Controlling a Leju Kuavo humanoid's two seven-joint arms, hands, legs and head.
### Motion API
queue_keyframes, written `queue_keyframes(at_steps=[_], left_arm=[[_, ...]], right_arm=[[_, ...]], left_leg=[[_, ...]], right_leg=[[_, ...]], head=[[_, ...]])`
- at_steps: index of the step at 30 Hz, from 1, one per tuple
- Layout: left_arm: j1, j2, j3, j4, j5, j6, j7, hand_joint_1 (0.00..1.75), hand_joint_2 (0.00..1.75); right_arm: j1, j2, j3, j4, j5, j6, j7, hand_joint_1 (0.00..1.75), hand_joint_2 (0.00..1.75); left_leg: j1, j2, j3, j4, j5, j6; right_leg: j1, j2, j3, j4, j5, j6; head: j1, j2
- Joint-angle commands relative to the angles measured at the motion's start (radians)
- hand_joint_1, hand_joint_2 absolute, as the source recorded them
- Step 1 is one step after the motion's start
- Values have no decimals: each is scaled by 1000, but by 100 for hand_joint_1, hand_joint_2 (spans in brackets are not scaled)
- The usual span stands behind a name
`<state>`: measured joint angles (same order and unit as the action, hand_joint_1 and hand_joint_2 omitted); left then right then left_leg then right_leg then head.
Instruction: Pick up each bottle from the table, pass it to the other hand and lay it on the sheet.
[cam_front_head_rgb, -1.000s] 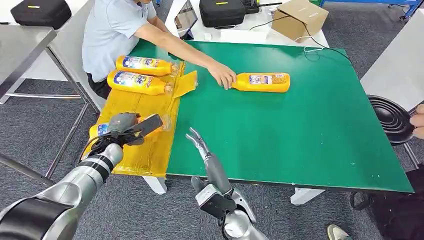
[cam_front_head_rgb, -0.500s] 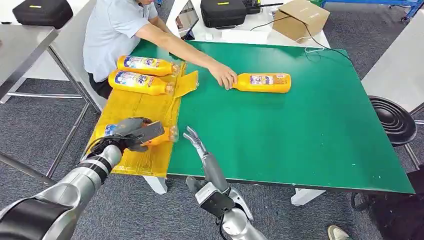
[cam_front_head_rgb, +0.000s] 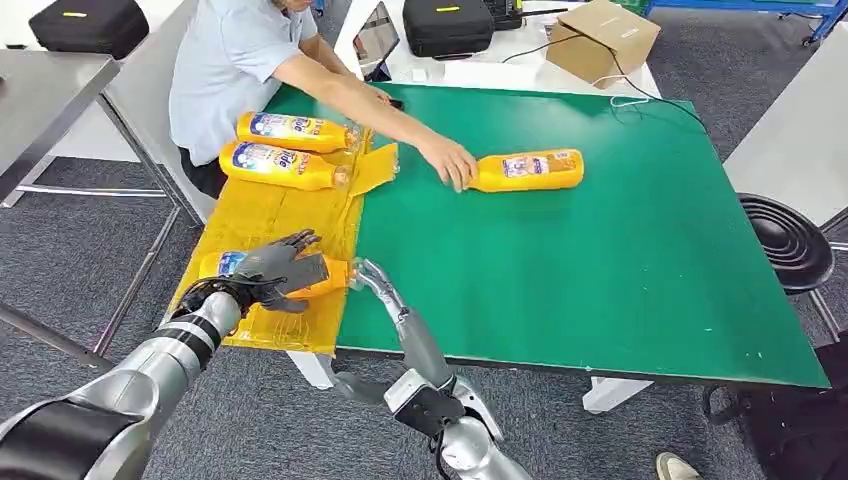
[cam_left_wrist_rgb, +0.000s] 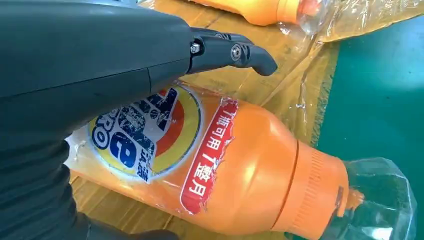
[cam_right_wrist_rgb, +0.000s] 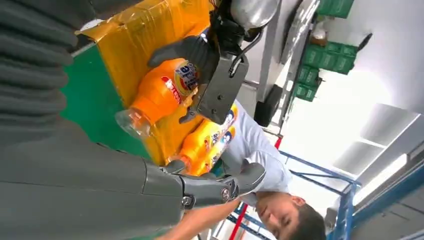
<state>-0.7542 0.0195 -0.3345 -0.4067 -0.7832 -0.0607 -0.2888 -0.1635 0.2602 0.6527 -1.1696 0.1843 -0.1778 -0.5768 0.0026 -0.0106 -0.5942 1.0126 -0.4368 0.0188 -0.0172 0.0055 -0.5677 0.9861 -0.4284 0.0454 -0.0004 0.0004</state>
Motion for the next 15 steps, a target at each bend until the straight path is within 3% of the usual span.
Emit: queue_keyframes(at_steps=[1, 7, 10, 15], left_arm=[[27, 4, -69, 15, -25, -18, -18, 0, 175], [92, -19, 38, -121, 164, -31, -122, 0, 175], [220, 0, 80, -329, 333, -79, -200, 0, 175], [348, -51, 165, -610, 551, -31, -240, 0, 175]], right_arm=[[-44, -18, 16, 76, -3, -3, -5, 0, 175], [-35, -21, 20, 84, 5, -7, -10, 0, 175], [-23, -29, 19, 80, 11, -7, -10, 0, 175], [-43, -46, 21, 115, 12, -17, -21, 0, 175]], left_leg=[[0, 3, 3, -2, 0, -1], [1, 2, 3, -2, 0, -1], [0, 3, 2, -2, 0, 0], [1, 3, 0, -1, -1, -1]], right_leg=[[1, 1, 2, -2, 0, -2], [1, 1, 2, -2, 1, -2], [0, 2, 1, -2, 0, -1], [1, 1, -1, -2, 0, -1]], head=[[0, 0], [0, 0], [0, 0], [0, 0]])
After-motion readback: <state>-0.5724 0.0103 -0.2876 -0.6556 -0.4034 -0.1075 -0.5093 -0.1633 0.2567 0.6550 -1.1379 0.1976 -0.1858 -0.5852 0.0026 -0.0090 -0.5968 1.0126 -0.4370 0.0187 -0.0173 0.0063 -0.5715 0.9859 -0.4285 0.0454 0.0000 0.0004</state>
